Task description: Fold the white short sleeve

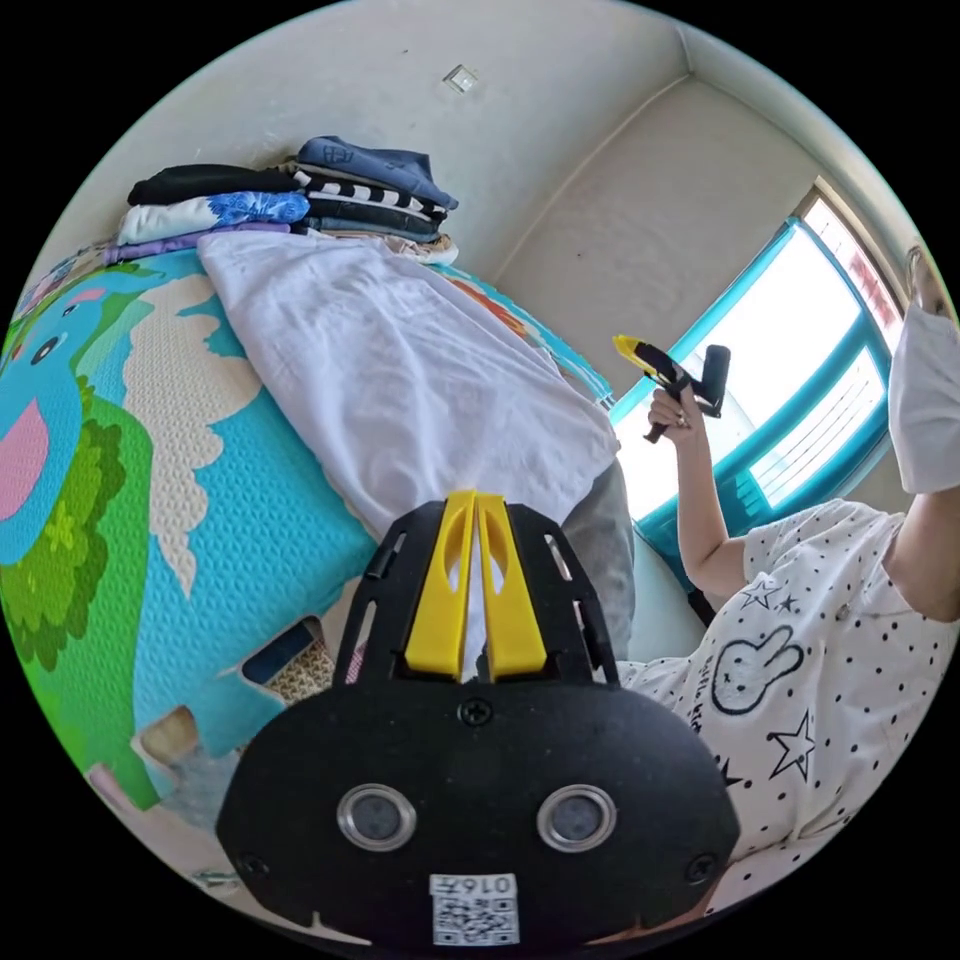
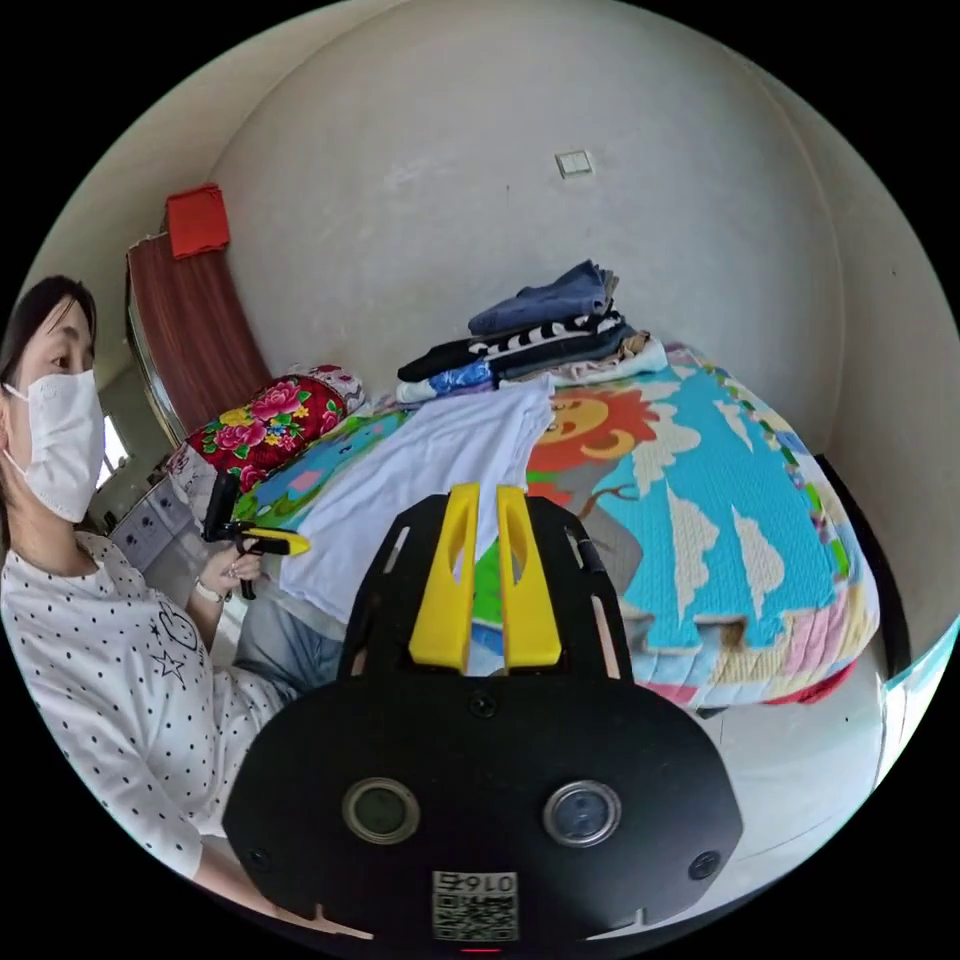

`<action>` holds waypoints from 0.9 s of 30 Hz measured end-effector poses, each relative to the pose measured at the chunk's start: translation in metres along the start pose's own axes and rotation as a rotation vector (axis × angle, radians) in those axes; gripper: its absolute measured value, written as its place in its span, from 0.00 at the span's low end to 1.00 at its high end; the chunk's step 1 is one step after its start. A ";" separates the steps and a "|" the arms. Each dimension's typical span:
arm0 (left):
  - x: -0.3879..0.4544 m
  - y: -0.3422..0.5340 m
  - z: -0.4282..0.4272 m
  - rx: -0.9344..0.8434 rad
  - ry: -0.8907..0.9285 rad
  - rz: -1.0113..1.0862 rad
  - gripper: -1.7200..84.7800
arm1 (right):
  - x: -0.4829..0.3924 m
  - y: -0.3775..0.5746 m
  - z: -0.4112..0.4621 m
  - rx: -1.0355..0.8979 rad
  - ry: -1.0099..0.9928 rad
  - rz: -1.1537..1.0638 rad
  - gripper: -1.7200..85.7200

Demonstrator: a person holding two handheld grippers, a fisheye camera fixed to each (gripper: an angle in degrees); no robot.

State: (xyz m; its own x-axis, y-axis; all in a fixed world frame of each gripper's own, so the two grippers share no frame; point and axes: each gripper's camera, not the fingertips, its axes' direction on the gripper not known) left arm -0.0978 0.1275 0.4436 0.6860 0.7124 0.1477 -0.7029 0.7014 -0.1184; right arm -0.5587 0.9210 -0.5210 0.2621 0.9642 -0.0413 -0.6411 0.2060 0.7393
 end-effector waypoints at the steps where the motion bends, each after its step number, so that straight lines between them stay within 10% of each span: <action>1: 0.000 0.000 0.000 -0.002 -0.001 -0.003 0.01 | -0.011 -0.025 0.023 -0.016 -0.026 -0.030 0.07; 10: 0.018 0.002 0.004 -0.025 -0.113 0.048 0.01 | -0.088 -0.099 0.283 -0.530 0.141 -0.148 0.07; 27: 0.013 0.005 -0.002 -0.004 -0.095 0.024 0.01 | -0.363 0.114 0.443 -0.370 0.936 -1.111 0.11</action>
State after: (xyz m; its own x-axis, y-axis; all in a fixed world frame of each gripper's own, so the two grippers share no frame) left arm -0.0924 0.1402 0.4432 0.6483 0.7235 0.2373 -0.7178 0.6847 -0.1265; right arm -0.4075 0.5208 -0.1236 0.2726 0.0178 -0.9620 -0.6096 0.7767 -0.1584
